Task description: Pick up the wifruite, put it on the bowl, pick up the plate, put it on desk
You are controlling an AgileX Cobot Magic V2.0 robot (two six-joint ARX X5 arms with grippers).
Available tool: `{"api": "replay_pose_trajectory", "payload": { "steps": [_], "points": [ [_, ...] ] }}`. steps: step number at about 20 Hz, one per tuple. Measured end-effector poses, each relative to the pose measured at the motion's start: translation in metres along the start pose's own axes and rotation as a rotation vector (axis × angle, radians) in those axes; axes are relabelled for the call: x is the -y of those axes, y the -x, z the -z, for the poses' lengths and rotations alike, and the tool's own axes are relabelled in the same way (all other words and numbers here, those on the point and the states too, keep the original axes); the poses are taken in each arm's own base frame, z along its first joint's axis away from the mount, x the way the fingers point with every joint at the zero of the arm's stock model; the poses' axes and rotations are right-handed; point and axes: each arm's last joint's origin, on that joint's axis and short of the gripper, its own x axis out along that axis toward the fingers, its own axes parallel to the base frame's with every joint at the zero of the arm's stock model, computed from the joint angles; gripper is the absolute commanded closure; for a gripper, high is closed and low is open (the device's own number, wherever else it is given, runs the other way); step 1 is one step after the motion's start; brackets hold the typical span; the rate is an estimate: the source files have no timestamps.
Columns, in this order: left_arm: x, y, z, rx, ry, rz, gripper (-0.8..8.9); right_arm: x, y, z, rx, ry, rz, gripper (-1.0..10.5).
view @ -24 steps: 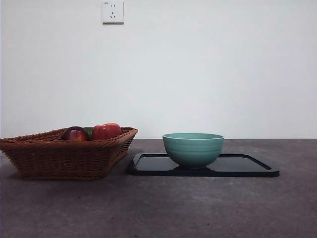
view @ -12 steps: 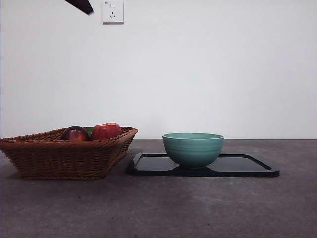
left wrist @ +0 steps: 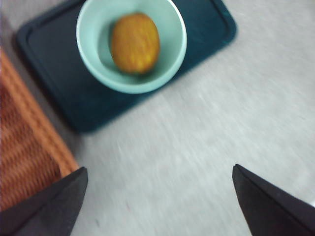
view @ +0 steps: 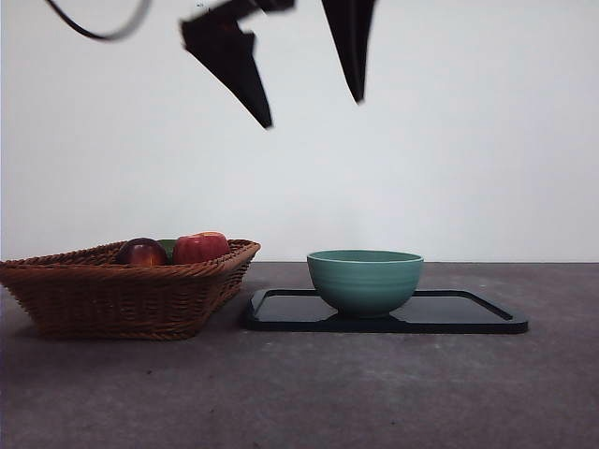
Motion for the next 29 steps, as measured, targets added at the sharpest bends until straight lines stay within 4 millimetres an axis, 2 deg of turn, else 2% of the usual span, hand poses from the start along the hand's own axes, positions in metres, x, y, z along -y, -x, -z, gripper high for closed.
{"api": "replay_pose_trajectory", "payload": {
  "steps": [4,10,17,19,25,29],
  "points": [
    [-0.002,-0.033,-0.037,-0.027,-0.038,-0.018,3.45,0.0,0.0,0.0,0.0,0.0,0.0,3.7],
    [-0.014,-0.074,-0.069,-0.023,-0.069,-0.034,3.45,0.0,0.0,0.0,-0.001,0.0,0.0,3.7],
    [-0.028,-0.136,-0.08,-0.043,-0.123,-0.049,3.45,0.001,0.0,0.004,-0.036,-0.006,0.006,3.7],
    [-0.029,-0.148,-0.08,-0.054,-0.13,-0.05,3.45,0.001,0.0,0.004,-0.037,-0.006,0.006,3.7],
    [-0.029,-0.152,-0.081,-0.037,-0.145,-0.049,3.46,0.001,0.0,0.004,-0.037,-0.006,0.006,3.7],
    [-0.03,-0.165,-0.079,-0.061,-0.149,-0.05,3.46,0.001,0.0,0.004,-0.037,-0.006,0.006,3.7]
  ]
}}
